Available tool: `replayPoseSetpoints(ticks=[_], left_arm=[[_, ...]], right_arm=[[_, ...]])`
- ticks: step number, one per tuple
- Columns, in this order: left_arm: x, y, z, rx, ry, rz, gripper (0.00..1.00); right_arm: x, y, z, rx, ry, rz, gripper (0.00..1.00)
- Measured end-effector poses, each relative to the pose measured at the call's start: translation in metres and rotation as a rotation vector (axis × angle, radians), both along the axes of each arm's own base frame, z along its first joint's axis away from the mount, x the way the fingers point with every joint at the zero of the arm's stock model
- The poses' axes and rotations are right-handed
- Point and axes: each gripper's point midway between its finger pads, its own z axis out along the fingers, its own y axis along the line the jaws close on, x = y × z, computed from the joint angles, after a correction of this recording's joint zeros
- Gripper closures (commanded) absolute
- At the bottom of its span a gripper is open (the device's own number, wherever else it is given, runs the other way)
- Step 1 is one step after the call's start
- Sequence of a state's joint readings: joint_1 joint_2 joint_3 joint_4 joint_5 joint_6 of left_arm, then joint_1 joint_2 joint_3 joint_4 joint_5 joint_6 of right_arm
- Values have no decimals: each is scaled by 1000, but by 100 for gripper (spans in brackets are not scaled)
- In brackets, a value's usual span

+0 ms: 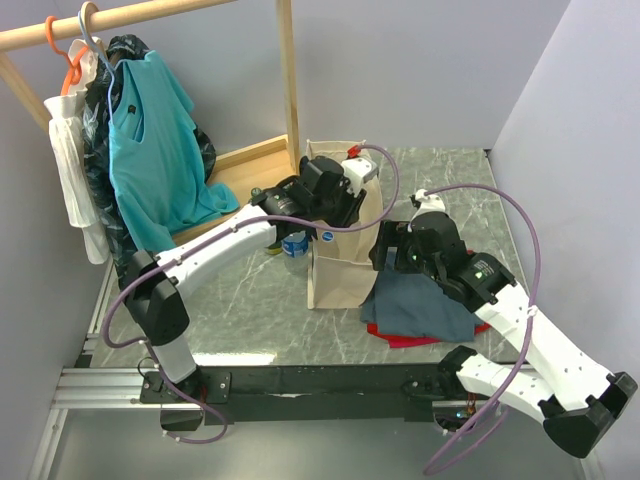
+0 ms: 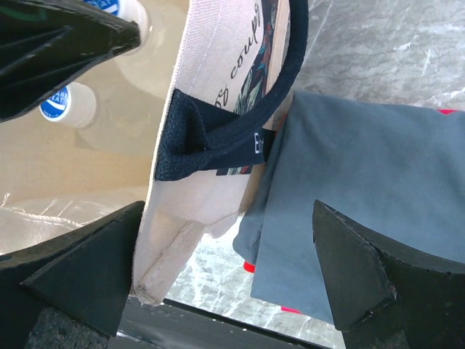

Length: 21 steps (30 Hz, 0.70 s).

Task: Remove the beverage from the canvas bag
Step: Take out the drink from the canvas bag.

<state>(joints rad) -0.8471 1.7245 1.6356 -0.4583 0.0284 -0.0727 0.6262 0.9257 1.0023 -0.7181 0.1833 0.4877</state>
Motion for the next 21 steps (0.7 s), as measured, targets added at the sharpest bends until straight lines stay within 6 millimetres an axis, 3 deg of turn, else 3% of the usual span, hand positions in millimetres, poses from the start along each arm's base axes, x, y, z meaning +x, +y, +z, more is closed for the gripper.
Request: replayPoseSetpoints(ticks=[5,11,18,19,21], left_arm=[[6,2,-22,14,21,17,83],[17,-5,-26,-16,9,34,71],[17,-5,-26,-20,10,36,45],[18,-6,-24,-28,6,37,37],[20,-8,-20,-42,-5,35,34]], right_arm=[[1,0,-1,-9,1,3,0],[2,0,-1,-14,1,3,0],[3,0,-1,-20,1,3,0],[3,0,-2,-20,2,3,0],[3,0,-2,-22,3,3,0]])
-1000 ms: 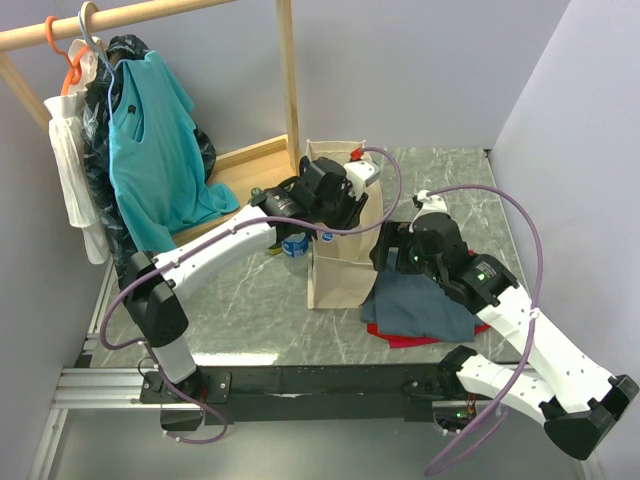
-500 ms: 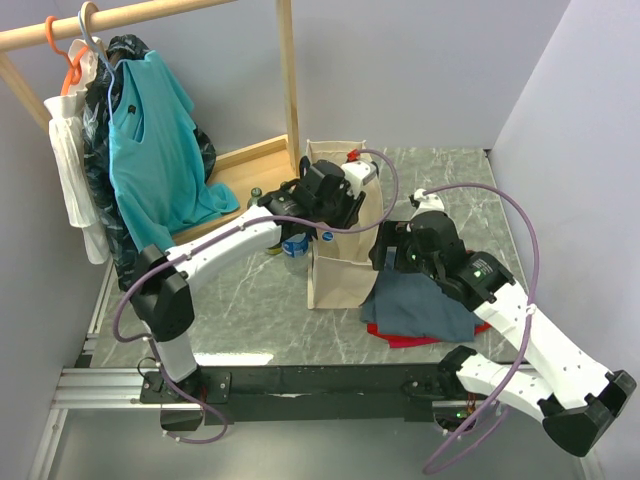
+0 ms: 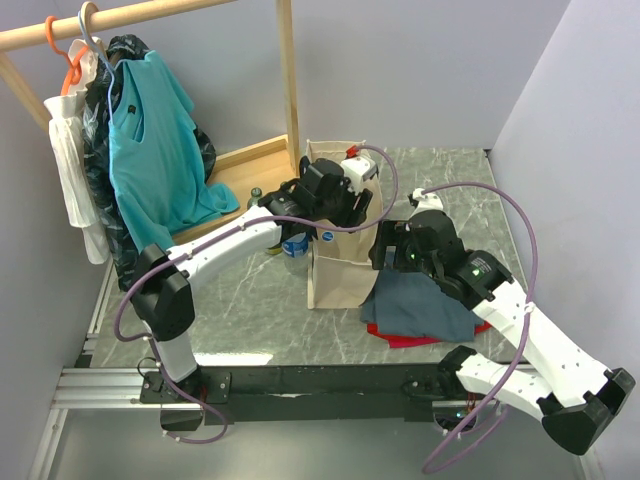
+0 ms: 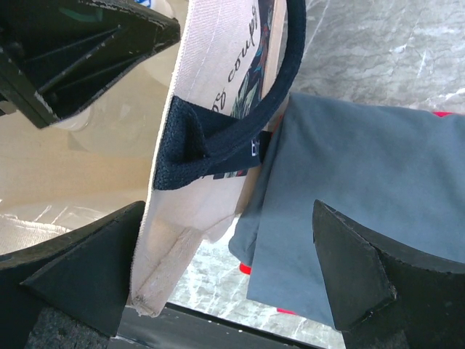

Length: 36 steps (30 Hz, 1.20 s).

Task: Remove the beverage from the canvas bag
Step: Take out the drink from the canvas bag.

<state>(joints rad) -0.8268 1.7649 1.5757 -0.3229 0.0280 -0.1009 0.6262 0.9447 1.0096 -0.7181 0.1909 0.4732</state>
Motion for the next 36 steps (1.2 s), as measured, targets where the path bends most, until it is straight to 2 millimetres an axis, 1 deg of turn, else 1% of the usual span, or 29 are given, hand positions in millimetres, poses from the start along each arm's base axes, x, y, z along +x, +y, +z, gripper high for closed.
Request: replayPoseSetpoints(ticks=[5,16,18,21,24,26,27,30,31,32,35,36], left_arm=[[1,-2,3,-12,-10,-1,35],[0,-4,3,-18,-8,-10,37],[0,-3,2,-16,-6,-11,38],[-1,-2,-3,-10,0,-10,34],[-3,0,-12,4,13,-10,35],[-5,2,-17,15,23,-10,40],[-6,3,-19,20,28,-10,41],[-5,3,-18,14,28,-7,39],[-5,2,-18,12,26,-7,40],[-6,3,-19,12,28,-6,42],[-7,4,-20,15,31,-5,52],[-7,4,-20,15,32,-3,53]], right_arm=[[0,0,0,-2,1,-1,0],[1,0,0,-4,0,-1,0],[1,0,0,-5,-1,0,0],[1,0,0,-7,1,0,0],[1,0,0,-7,1,0,0],[1,0,0,-7,1,0,0],[1,0,0,-7,1,0,0],[1,0,0,-7,1,0,0],[1,0,0,-7,1,0,0],[1,0,0,-7,1,0,0],[1,0,0,-7,1,0,0],[1,0,0,-7,1,0,0]])
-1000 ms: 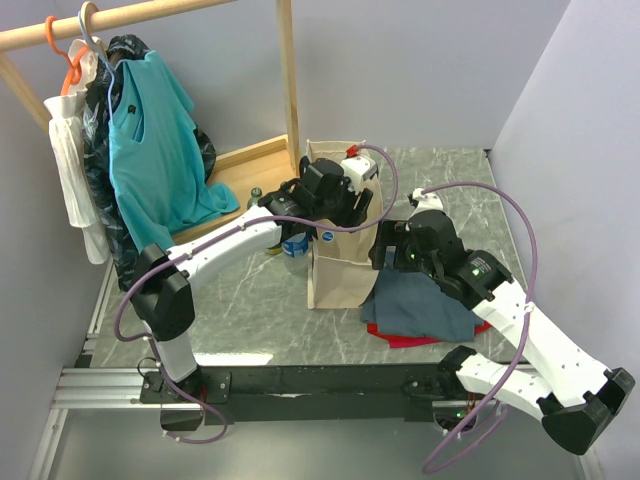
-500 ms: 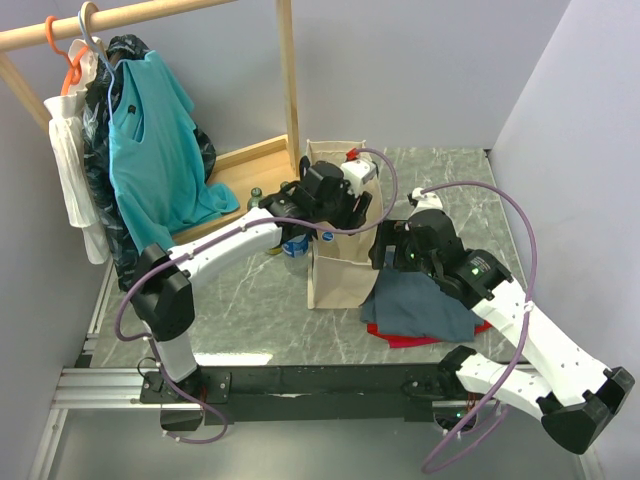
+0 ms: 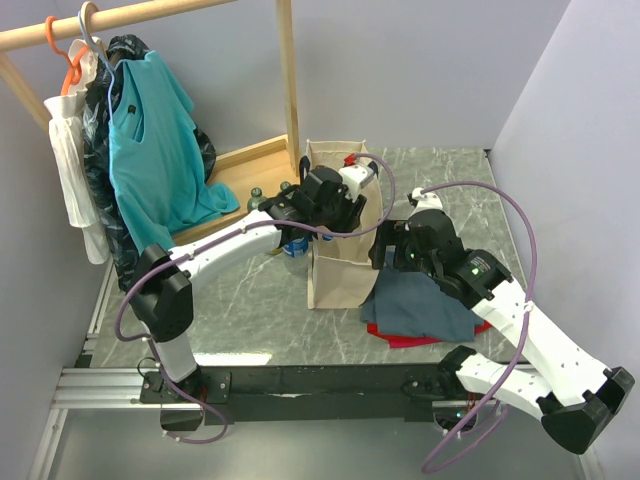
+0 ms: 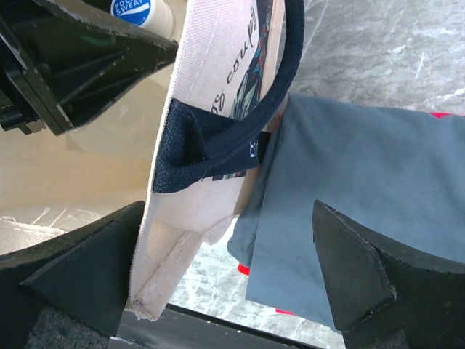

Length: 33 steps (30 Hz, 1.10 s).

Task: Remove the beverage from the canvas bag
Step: Take out the drink from the canvas bag.

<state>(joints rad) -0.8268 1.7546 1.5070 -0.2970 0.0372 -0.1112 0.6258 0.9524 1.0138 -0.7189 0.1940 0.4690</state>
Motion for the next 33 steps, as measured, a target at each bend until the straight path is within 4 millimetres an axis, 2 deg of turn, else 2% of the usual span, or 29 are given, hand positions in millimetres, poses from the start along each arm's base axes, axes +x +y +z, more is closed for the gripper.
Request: replayPoseSetpoints(ticks=[2,3,5,6,8,9,33], left_arm=[[1,0,0,0,0,2,54],[1,1,0,0,0,4,63],[1,1,0,-2,2,6,72],[2,2,0,1,-2,9,85],[3,2,0,4,-8,9,92],[3,1,1,2,-8,8,99],[0,10,7,45,24,29,99]], right_arm=[[0,0,0,0,0,0,0],[0,0,0,0,0,0,0],[0,0,0,0,0,0,0],[0,0,0,0,0,0,0],[0,0,0,0,0,0,0],[0,0,0,0,0,0,0],[1,0,-1,-13,-1,9,0]])
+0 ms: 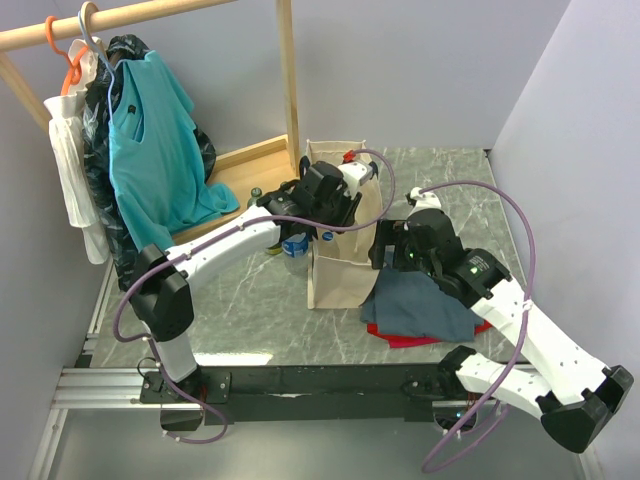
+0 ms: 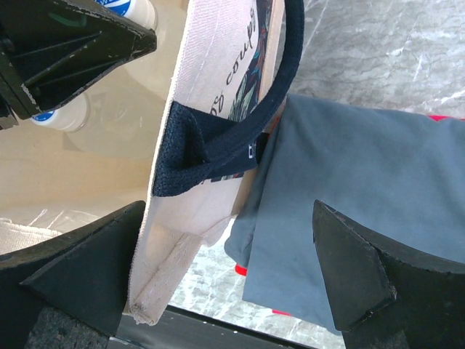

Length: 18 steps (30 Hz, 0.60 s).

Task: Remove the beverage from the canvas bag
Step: Take out the drink from the canvas bag.

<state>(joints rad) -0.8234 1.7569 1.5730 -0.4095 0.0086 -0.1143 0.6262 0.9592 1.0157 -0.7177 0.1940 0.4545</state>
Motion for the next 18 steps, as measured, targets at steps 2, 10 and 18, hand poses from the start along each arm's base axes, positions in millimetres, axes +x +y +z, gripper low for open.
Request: replayPoseSetpoints(ticks=[2,10,18], left_arm=[[0,0,0,-1,1,1,99],[2,2,0,2,-3,13,99],[8,5,7,-3,-21,34,99]], right_arm=[[0,0,0,-2,0,2,0],[3,1,2,-6,-2,5,0],[5,3,3,-16,-3,11,0]])
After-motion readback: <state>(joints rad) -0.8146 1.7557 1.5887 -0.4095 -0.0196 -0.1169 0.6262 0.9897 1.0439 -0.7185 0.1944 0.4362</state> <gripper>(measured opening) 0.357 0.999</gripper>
